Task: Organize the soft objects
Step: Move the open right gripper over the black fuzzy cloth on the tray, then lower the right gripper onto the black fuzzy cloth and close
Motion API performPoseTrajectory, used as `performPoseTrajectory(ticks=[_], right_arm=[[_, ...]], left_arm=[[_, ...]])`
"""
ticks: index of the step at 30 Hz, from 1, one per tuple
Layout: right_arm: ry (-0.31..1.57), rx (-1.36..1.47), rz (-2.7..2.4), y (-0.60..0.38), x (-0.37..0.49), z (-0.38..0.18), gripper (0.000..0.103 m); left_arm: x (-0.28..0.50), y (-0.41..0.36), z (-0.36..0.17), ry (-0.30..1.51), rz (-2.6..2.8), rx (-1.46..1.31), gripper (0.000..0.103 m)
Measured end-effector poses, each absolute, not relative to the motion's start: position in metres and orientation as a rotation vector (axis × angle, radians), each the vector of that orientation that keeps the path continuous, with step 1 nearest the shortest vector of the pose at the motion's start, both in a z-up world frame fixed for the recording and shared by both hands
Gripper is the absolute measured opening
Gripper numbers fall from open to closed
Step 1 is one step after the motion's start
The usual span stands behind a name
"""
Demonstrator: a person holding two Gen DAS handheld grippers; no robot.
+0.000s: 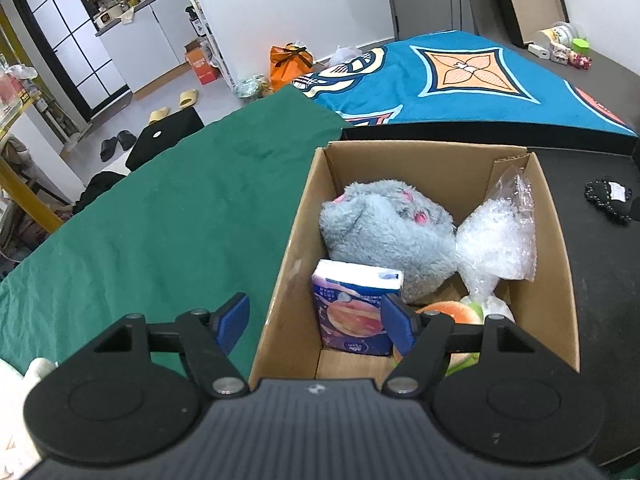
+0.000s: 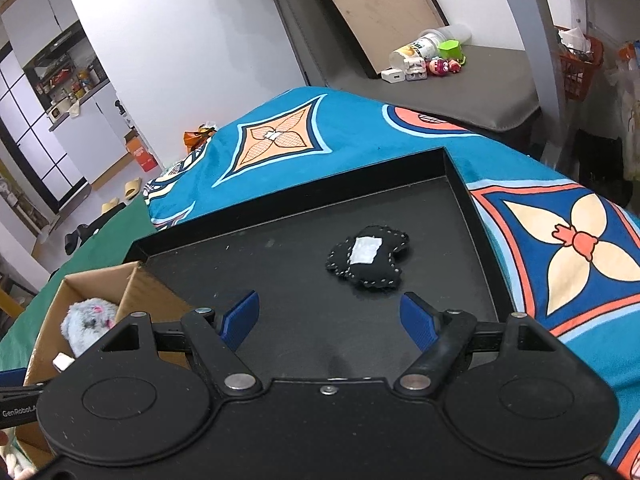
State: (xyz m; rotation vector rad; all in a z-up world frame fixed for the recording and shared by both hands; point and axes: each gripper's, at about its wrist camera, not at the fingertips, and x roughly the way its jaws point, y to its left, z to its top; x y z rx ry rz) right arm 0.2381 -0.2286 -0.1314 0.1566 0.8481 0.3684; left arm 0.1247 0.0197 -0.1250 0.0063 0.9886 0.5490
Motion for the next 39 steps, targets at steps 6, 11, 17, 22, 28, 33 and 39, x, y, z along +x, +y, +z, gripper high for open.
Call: performPoseTrajectory(ticks=[6,11,17,22,28,33,39], right_arm=[[0.852,0.162,0.376,-0.235,0.252,-0.137,0.076],[0.862,0.151,0.384,-0.233,0.263,-0.144,0.071],[0.886,0.139,0.369,-0.232,0.276,-0.156,0.061],[0.890,0.097,0.367,-0.228,0.284,-0.162,0.055],[0.911,0.058,0.375,-0.225,0.293,-0.169,0.027],[0.920,0.047,0.359,-0.231,0.283,-0.167,0.021],[0.942,0.050,0.352,-0.239,0.266,-0.166,0.020]], left_arm=[[0.132,0.014,-0.129,0.995,0.552,0.029,0.073],[0.138,0.011,-0.132,1.000,0.551,0.053,0.074],[0.142,0.011,-0.135,1.012,0.548,0.058,0.074],[0.143,0.014,-0.136,1.011,0.548,0.043,0.074],[0.141,0.016,-0.134,1.006,0.542,0.036,0.074],[0.138,0.016,-0.131,1.005,0.540,0.021,0.074],[0.133,0.015,-0.128,1.000,0.532,0.018,0.074]])
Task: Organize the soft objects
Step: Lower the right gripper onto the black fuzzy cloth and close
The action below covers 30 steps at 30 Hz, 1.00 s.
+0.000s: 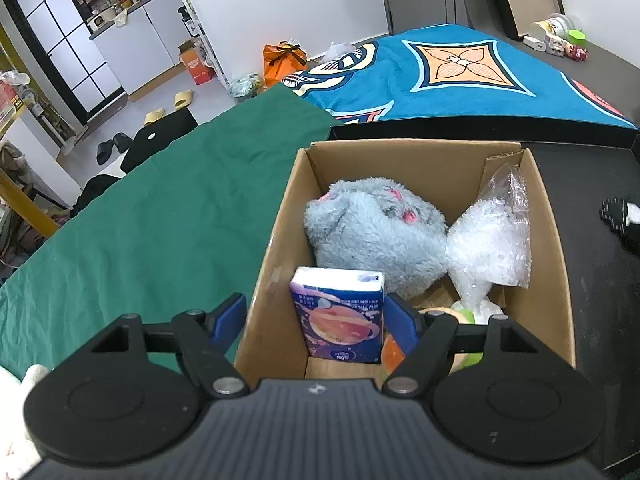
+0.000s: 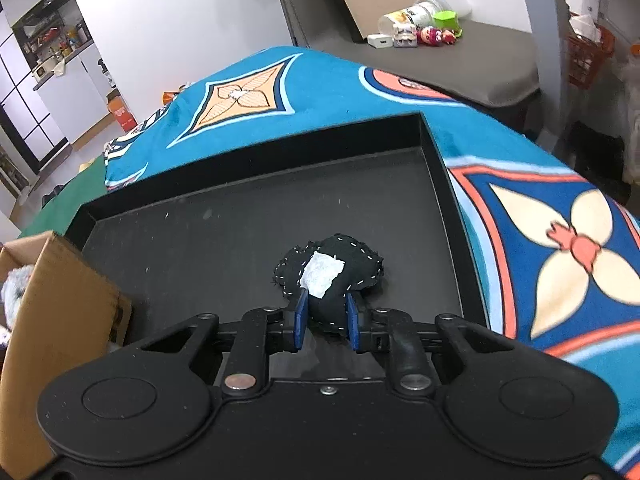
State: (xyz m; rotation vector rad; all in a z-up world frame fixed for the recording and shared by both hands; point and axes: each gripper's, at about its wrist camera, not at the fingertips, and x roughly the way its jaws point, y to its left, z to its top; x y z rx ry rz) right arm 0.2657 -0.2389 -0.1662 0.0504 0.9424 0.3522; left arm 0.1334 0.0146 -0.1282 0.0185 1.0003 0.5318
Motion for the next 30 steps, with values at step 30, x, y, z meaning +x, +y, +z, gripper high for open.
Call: performPoseTrajectory(ticks=[30], right_arm=[[1.009,0.137,0.303,-0.242,0.242,-0.165,0.050]], left_arm=[[0.117,0.029,-0.125,0.991,0.523,-0.039,0.074]])
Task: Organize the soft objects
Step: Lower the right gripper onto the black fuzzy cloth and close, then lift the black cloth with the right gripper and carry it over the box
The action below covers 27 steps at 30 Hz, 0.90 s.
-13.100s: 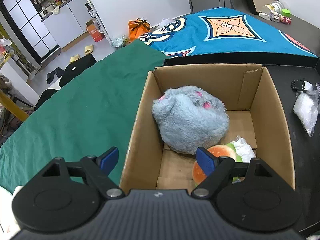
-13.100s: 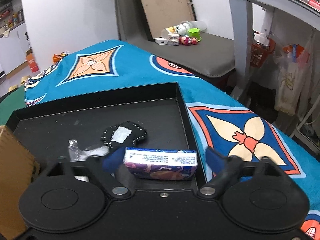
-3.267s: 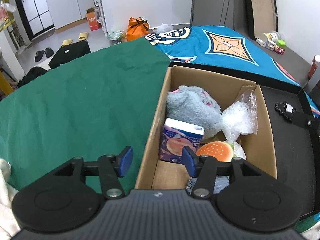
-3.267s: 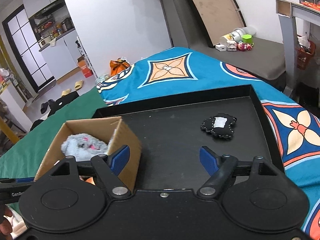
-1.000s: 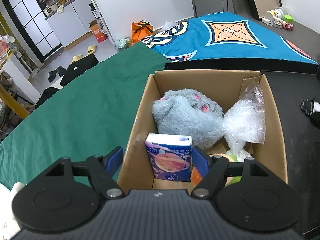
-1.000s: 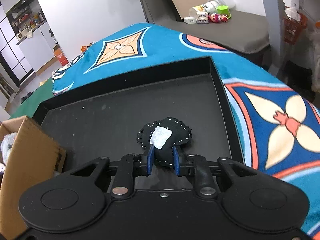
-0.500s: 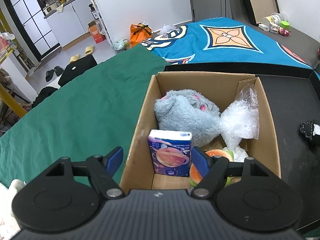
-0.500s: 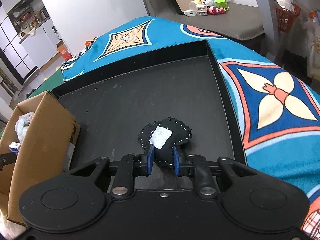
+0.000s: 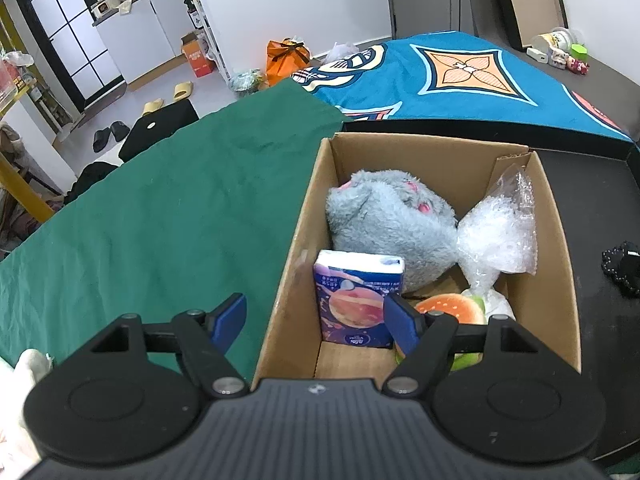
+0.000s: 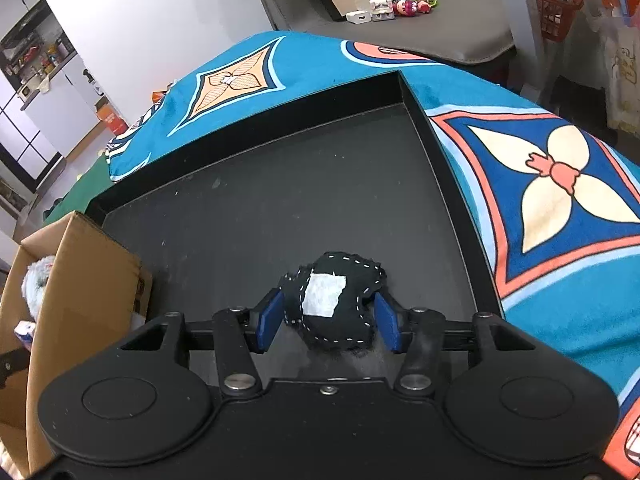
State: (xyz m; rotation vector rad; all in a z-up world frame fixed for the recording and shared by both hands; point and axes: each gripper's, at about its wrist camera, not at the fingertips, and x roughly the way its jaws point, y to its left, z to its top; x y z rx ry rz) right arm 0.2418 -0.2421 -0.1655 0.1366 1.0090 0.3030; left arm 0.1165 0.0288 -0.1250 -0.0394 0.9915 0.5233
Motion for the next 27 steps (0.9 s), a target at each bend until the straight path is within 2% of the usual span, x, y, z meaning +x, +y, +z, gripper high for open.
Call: performPoseTrajectory(ticks=[2,4,22,27], right_arm=[[1.010,0.121,0.301,-0.239,0.244,-0.166,0.045],[1.014,0.096,0.297,-0.237,0.245,-0.165,0.031],[0.931,0.072,0.355,-0.233,0.221,-0.121,0.029],[0.901,0.068,0.372,-0.226,0.216,-0.107,0.029]], left_arm=[[0.117,0.029,-0.125,0.993,0.523,-0.044,0.074],[0.116,0.028,-0.124,0.990,0.516,-0.044,0.074],[0.103,0.024,-0.114,0.979,0.449,-0.054,0.074],[0.098,0.031,-0.114,0.987,0.439,-0.092,0.071]])
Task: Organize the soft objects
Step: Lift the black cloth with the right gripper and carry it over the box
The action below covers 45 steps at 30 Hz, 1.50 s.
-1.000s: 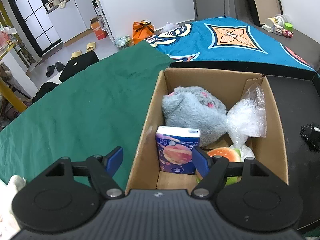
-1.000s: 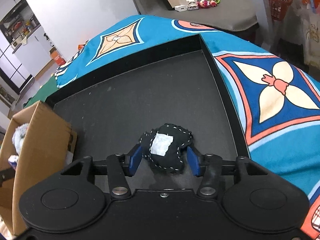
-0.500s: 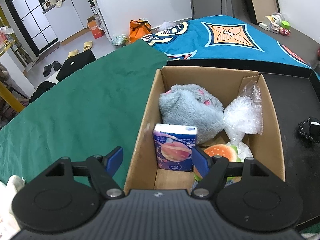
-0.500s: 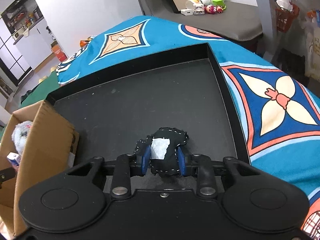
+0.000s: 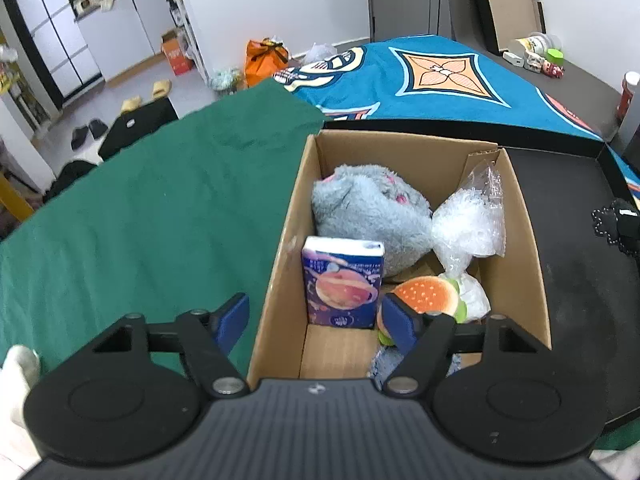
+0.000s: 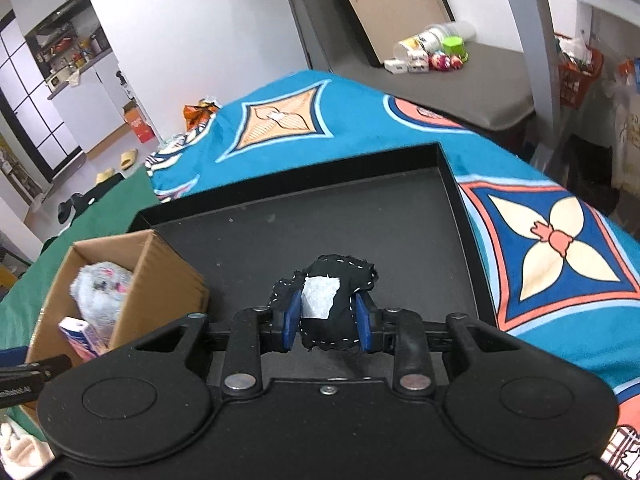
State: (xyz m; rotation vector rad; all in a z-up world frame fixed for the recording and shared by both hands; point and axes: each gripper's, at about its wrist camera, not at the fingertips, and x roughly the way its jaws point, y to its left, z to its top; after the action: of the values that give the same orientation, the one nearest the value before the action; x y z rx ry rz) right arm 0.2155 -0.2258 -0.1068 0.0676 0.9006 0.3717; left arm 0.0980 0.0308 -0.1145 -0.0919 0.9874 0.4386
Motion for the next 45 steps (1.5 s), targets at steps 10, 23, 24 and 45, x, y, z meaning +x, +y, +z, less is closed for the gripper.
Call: performPoseTrajectory(ticks=[10,23,24,45], right_arm=[[0.858,0.047,0.411,-0.206,0.201,-0.087,0.029],[0.820,0.022,0.466,-0.175,0.181,-0.071,0.029],[0.818,0.021,0.473,-0.172,0.179,-0.069,0.029],[0.828,-0.008,0.625,-0.114,0.145,-0.059,0.029]], left_arm=[[0.087,0.044,-0.115,0.975,0.431,-0.147,0.053],[0.072,0.055,-0.122,0.970,0.427,-0.201,0.024],[0.071,0.056,-0.123,0.972,0.429,-0.204,0.021],[0.060,0.070,-0.127,0.936,0.407,-0.286,0.011]])
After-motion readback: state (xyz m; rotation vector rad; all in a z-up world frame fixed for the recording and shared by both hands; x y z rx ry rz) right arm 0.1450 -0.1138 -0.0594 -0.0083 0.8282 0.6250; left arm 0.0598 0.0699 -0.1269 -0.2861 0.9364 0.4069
